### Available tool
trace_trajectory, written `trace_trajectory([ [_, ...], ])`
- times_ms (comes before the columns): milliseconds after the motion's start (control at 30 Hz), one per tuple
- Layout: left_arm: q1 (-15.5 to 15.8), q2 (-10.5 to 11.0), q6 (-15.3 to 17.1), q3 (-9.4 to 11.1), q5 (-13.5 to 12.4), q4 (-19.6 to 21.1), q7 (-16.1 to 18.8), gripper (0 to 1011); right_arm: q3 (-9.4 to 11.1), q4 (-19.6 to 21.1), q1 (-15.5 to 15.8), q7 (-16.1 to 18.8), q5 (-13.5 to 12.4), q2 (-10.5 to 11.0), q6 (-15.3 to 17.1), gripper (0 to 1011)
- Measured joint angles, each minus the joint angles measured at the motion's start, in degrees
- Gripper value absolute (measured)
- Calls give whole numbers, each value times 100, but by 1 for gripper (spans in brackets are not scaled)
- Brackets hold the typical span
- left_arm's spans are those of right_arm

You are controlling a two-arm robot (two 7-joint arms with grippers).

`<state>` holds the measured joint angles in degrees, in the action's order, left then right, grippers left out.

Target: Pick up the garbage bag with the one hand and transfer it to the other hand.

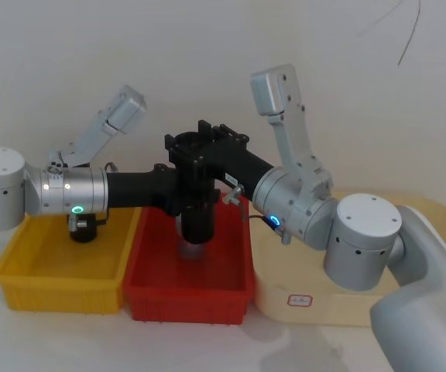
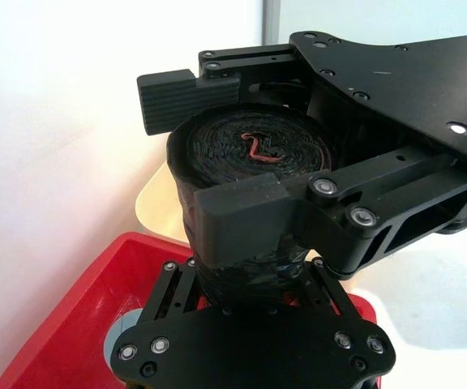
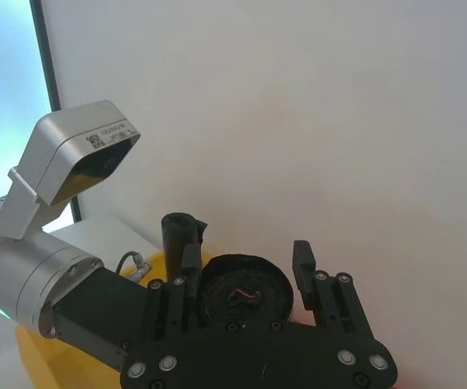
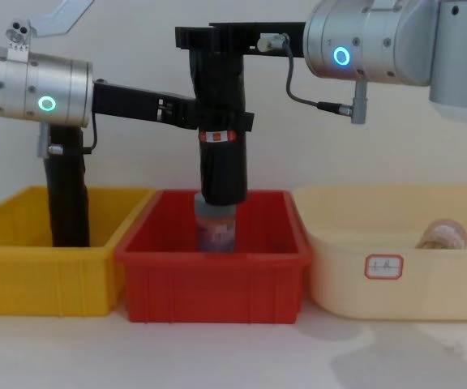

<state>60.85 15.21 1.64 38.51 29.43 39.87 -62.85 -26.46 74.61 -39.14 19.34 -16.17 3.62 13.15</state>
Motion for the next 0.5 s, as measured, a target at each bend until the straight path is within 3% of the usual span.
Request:
trace_trajectory([
  [333,0,0,0,0,0,0,0,413,2,6,0,0,-5,0,0,685],
  [500,0,0,0,0,0,0,0,413,2,7,0,0,-5,0,0,822],
])
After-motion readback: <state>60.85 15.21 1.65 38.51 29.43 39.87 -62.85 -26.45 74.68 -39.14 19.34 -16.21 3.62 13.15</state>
